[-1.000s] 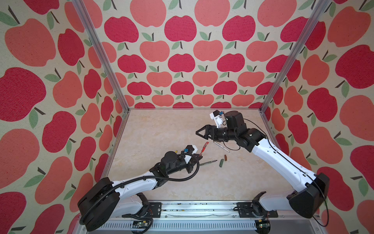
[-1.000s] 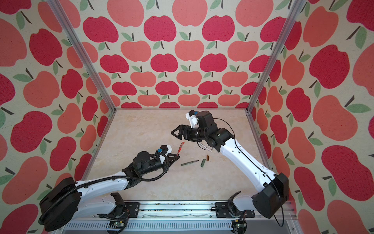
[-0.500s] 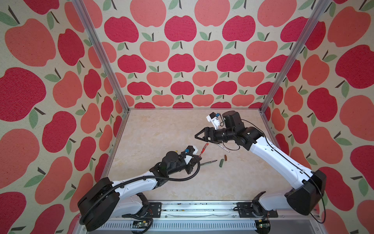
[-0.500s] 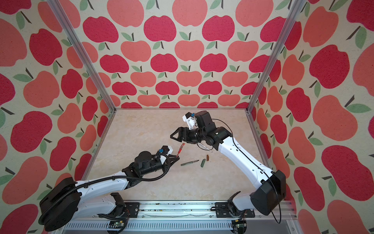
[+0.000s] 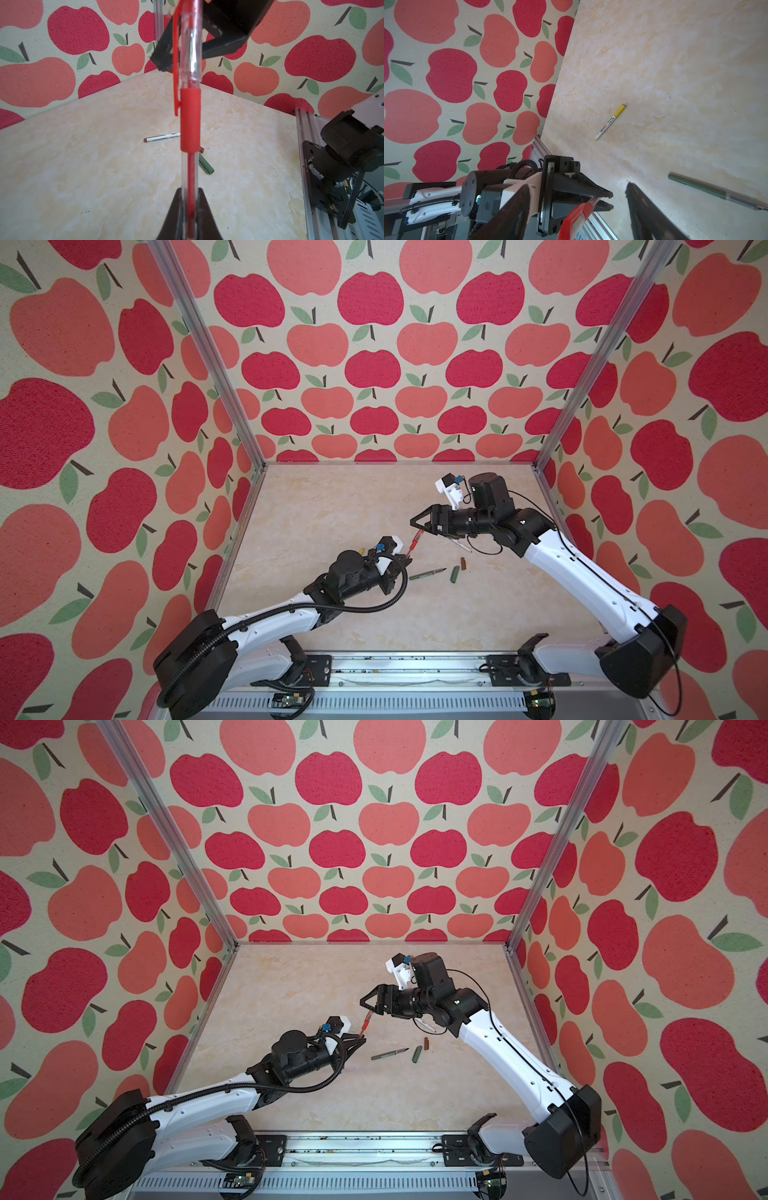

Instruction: Insert the pens into the pen caps

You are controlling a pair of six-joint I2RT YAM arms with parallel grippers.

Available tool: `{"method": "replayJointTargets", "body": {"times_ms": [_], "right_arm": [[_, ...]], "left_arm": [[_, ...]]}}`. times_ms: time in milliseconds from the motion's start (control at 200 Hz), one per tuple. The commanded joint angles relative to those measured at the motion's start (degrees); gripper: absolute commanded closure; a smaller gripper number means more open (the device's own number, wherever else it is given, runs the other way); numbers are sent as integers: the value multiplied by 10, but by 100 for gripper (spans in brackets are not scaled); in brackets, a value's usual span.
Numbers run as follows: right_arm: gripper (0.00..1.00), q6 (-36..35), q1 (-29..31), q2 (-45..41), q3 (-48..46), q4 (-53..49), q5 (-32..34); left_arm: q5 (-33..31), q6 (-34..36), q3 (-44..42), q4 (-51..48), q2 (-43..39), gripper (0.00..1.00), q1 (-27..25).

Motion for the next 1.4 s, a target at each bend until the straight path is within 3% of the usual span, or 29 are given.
{"method": "replayJointTargets", "body": {"times_ms": [0,195,410,981,1396], "right_arm": [[22,38,-4,-9,-26,59,-48],[11,106,-18,-18,-67,161,-117],[8,199,-51,-20,-126,292,-182],[7,273,-51,9,-185,426,-226],[7,286,-38,27,-208,467,-226]], "left_arm": [[-21,-18,-20,59,2,100,-4],[-24,-26,-43,141,22,100,-4],[-20,-24,-50,175,28,100,-4],[-11,-26,-39,195,38,100,-4],[-14,-25,-39,217,43,100,-4]]}}
